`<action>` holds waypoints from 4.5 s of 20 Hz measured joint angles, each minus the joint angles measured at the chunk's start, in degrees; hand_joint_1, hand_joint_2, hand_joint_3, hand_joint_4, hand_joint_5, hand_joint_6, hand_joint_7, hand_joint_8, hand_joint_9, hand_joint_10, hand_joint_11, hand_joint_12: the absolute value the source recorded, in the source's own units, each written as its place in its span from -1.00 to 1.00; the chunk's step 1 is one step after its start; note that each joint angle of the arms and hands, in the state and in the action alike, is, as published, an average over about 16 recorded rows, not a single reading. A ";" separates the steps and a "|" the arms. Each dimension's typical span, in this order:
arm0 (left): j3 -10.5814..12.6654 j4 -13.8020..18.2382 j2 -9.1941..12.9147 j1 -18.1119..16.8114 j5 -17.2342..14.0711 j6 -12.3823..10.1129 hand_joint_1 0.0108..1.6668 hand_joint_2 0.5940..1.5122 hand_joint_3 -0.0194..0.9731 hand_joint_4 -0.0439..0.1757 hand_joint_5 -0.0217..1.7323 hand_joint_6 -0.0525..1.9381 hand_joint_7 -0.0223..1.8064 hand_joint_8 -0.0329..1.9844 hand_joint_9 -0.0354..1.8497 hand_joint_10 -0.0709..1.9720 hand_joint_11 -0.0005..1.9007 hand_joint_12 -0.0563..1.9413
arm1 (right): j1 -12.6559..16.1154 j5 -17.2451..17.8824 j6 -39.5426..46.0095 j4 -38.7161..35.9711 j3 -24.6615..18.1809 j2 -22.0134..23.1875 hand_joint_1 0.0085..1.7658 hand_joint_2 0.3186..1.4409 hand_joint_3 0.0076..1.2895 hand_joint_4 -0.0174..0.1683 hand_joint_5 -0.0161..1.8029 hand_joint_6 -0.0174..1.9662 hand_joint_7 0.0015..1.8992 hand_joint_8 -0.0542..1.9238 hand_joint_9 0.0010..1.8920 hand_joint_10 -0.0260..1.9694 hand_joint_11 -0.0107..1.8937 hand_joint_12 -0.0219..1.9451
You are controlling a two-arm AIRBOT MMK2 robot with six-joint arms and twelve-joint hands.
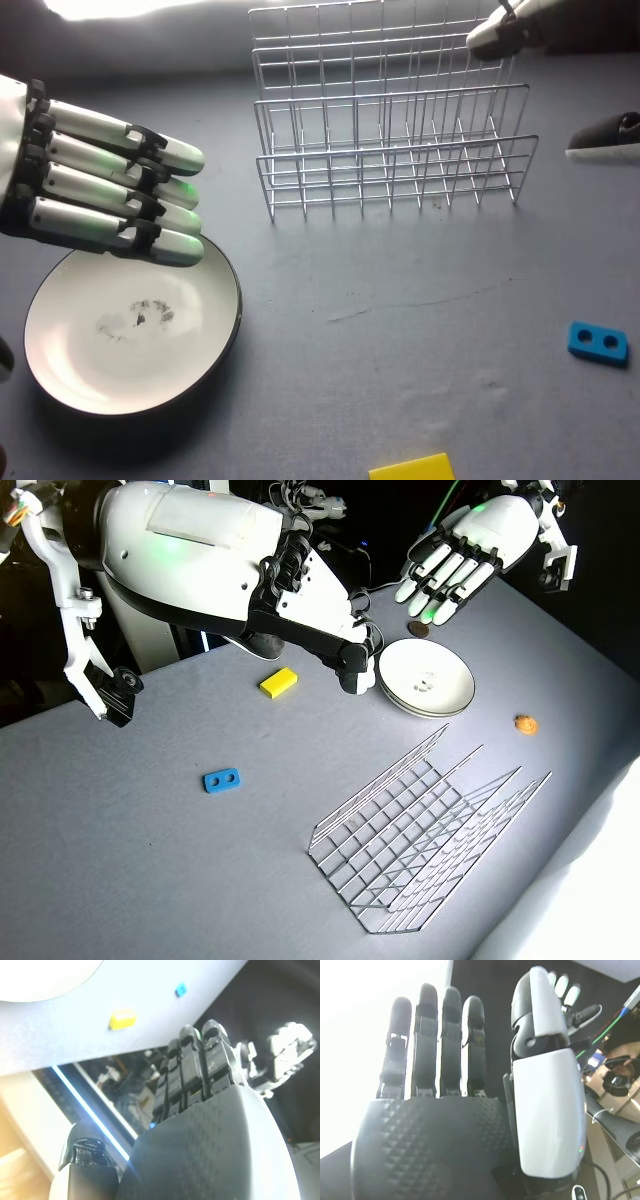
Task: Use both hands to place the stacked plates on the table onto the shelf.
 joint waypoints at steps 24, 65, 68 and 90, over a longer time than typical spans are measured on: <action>12.85 -1.87 -6.01 18.01 -1.41 5.94 -0.99 0.20 -0.93 -0.60 -0.90 -0.95 -0.90 -0.97 -0.92 -0.93 -0.98 -0.93 | -0.68 -0.64 23.59 -30.58 -0.05 -0.33 -0.52 0.48 -0.98 -0.79 -0.96 -0.96 -0.98 -0.93 -0.98 -0.98 -0.97 -0.96; 20.99 -8.72 -13.90 34.13 1.42 14.67 -0.99 0.15 -0.94 -0.64 -0.93 -0.96 -0.95 -0.98 -0.93 -0.93 -0.98 -0.94 | -4.63 -3.82 21.14 -42.06 4.20 -14.49 -0.04 0.22 -0.98 -0.80 -0.87 -0.96 -0.90 -0.93 -0.91 -0.96 -0.98 -0.71; 19.56 -8.65 -14.03 33.33 2.12 14.04 -0.99 0.15 -0.94 -0.64 -0.93 -0.96 -0.95 -0.98 -0.93 -0.93 -0.98 -0.94 | -4.53 -5.29 20.01 -41.94 5.68 -17.34 0.01 0.18 -0.98 -0.80 -0.92 -0.96 -0.95 -0.93 -0.95 -0.96 -0.98 -0.85; 12.80 -7.73 -14.41 28.32 6.74 9.55 -0.99 0.14 -0.94 -0.63 -0.92 -0.97 -0.96 -0.98 -0.93 -0.93 -0.98 -0.93 | -5.24 -10.59 13.23 -41.35 24.11 -44.99 0.40 0.10 -0.98 -0.80 -0.96 -0.96 -0.99 -0.93 -0.99 -0.96 -0.98 -0.99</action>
